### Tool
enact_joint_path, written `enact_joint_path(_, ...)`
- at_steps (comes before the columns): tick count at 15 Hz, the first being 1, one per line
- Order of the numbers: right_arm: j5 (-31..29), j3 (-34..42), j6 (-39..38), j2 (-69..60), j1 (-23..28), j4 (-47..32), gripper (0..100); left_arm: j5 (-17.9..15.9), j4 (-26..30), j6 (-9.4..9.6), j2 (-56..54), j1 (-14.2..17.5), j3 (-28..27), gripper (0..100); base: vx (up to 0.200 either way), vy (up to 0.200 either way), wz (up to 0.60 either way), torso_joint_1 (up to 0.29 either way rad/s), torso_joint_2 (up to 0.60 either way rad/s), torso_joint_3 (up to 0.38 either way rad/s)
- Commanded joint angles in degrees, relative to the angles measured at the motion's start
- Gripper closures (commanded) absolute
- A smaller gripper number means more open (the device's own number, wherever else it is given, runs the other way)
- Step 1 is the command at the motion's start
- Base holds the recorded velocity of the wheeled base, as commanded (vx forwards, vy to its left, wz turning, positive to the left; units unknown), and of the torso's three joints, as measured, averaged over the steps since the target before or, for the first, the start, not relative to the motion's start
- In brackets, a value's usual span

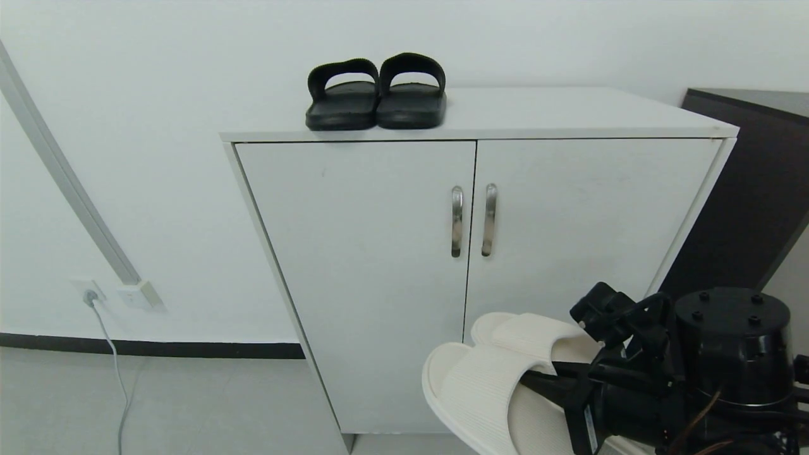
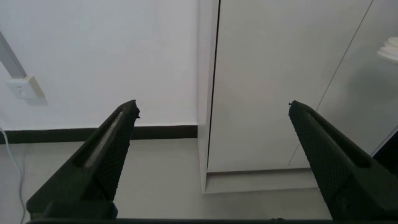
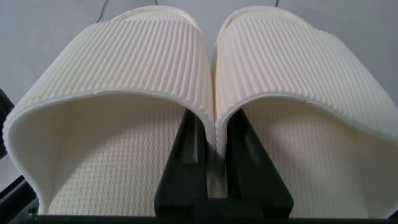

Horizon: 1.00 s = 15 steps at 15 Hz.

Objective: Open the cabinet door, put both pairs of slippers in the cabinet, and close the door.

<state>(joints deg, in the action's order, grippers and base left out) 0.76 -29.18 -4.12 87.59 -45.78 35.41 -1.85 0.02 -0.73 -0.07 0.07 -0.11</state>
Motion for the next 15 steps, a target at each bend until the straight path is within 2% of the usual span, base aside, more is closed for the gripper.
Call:
enact_joint_path(1,0.0,0.3,0.0,0.1,-0.2,0.0,100,0.1,0.1,-0.06,0.1,0.0,-0.1,0,0.0,0.0,0.0,-0.036,0.44,0.403)
enact_joint_path(4,0.0,0.8,0.0,-0.1,-1.1,0.1,100,0.0,0.2,0.12,0.3,0.0,-0.1,0,0.0,0.0,0.0,-0.009,0.34,0.325)
enact_joint_path(10,0.1,1.1,0.0,-0.1,-1.5,0.1,100,0.4,0.1,0.29,0.4,0.0,-0.2,0,0.0,0.0,0.0,0.0,0.03,0.028)
enact_joint_path(11,0.1,1.1,0.0,-0.1,-1.5,0.1,100,1.1,-0.7,0.12,0.2,0.0,-2.1,0,0.0,0.0,0.0,0.0,0.0,0.0)
enact_joint_path(12,0.1,1.1,0.0,-0.2,-1.5,0.1,100,1.1,-0.6,-1.03,1.1,0.0,-6.0,0,0.0,0.0,0.0,0.0,0.0,0.0)
enact_joint_path(13,0.1,1.2,0.0,-0.2,-1.5,0.1,100,0.2,1.6,-4.19,4.6,-0.2,-11.5,0,0.0,0.0,0.0,0.0,0.0,0.0)
enact_joint_path(15,0.1,1.5,0.0,-0.2,-1.6,0.1,100,-4.1,2.3,-3.49,9.0,-0.4,-12.4,0,0.0,0.0,0.0,0.0,0.0,0.0)
